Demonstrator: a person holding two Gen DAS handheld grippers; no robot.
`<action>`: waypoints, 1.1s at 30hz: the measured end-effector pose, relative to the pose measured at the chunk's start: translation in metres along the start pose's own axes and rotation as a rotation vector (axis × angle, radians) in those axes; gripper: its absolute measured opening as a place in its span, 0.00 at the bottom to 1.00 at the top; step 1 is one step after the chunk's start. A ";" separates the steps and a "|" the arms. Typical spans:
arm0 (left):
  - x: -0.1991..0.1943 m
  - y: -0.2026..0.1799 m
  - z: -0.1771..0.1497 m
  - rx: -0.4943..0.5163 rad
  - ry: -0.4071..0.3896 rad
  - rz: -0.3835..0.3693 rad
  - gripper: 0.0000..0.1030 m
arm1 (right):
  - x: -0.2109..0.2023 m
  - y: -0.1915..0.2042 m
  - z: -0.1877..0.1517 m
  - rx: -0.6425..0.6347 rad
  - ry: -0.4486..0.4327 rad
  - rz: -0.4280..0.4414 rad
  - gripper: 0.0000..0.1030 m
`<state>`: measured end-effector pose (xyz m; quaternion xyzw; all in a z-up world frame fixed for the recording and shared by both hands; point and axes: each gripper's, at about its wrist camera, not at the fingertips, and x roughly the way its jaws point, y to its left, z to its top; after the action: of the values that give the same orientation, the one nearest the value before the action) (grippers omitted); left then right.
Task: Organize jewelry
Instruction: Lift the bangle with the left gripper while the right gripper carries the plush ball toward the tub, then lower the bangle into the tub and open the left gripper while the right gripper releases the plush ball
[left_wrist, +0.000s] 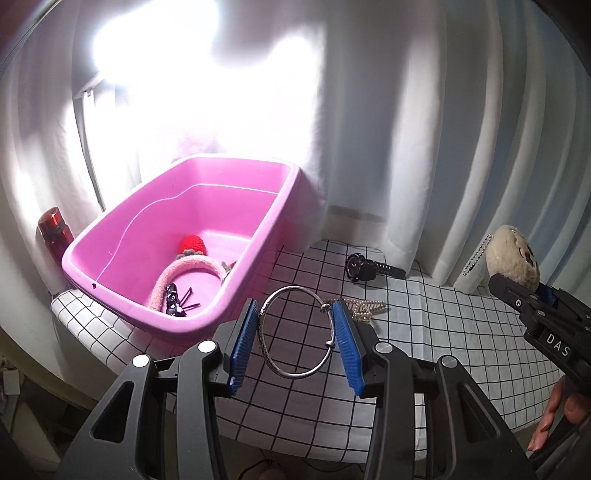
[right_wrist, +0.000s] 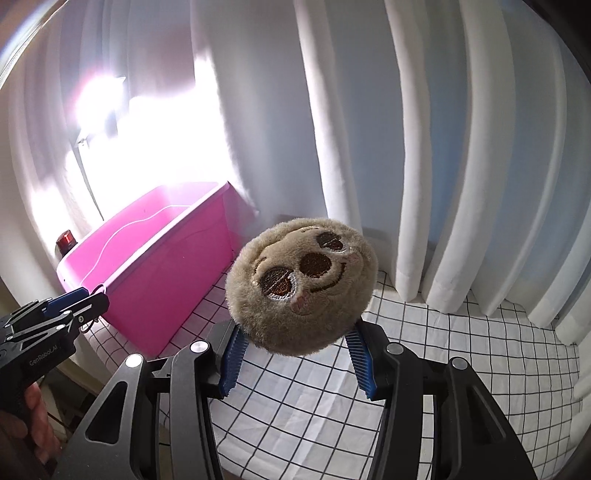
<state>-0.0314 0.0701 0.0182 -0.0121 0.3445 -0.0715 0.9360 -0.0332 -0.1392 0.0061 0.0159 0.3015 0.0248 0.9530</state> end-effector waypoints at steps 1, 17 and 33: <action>-0.002 0.006 0.004 -0.005 -0.004 -0.002 0.40 | 0.000 0.005 0.004 -0.007 -0.006 0.007 0.47; -0.016 0.091 0.065 0.013 -0.110 0.037 0.40 | 0.029 0.094 0.062 -0.098 -0.077 0.107 0.47; 0.065 0.168 0.090 -0.010 -0.027 0.027 0.40 | 0.113 0.179 0.089 -0.174 0.032 0.224 0.47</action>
<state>0.0967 0.2247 0.0335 -0.0130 0.3323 -0.0573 0.9413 0.1040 0.0442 0.0222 -0.0337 0.3099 0.1574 0.9370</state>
